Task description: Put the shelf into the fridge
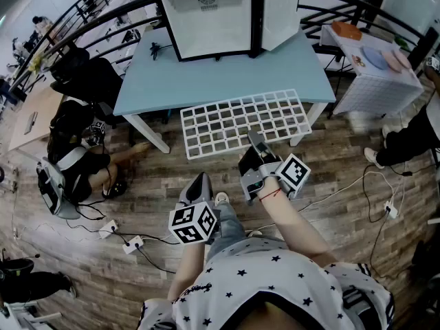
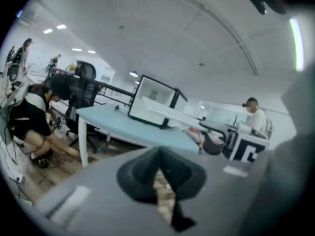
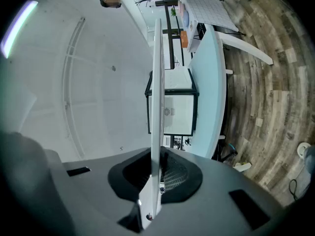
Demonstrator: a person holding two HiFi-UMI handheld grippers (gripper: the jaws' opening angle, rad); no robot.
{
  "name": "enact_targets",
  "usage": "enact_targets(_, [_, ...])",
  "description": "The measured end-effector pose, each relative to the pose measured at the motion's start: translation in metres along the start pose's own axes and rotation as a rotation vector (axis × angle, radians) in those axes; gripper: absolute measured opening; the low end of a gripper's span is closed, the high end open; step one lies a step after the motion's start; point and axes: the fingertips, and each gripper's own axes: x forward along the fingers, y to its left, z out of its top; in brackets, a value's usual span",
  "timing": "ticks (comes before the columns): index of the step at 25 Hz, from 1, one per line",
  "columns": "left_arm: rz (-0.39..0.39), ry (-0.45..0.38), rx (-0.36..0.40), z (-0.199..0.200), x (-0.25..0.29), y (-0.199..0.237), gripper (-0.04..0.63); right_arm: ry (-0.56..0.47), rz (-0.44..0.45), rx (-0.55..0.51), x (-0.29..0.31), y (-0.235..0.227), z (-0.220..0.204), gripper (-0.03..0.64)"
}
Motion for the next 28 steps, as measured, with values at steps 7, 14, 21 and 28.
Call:
enact_targets(7, [-0.021,-0.008,0.007,0.005,0.003,-0.004,0.008,-0.012,0.030,-0.013,0.004,0.009,0.007,0.040])
enact_targets(14, [-0.022,0.008,-0.003,0.007,0.017,-0.007,0.008,-0.015,0.022,-0.014,0.012,0.006,0.017,0.040])
enact_targets(21, [-0.041,0.037,-0.015,-0.002,0.031,-0.007,0.008,-0.043,0.041,-0.006,0.017,0.001,0.026,0.041])
enact_targets(28, [-0.052,0.062,-0.020,0.015,0.068,-0.006,0.008,-0.053,0.010,0.006,0.044,-0.007,0.043,0.041])
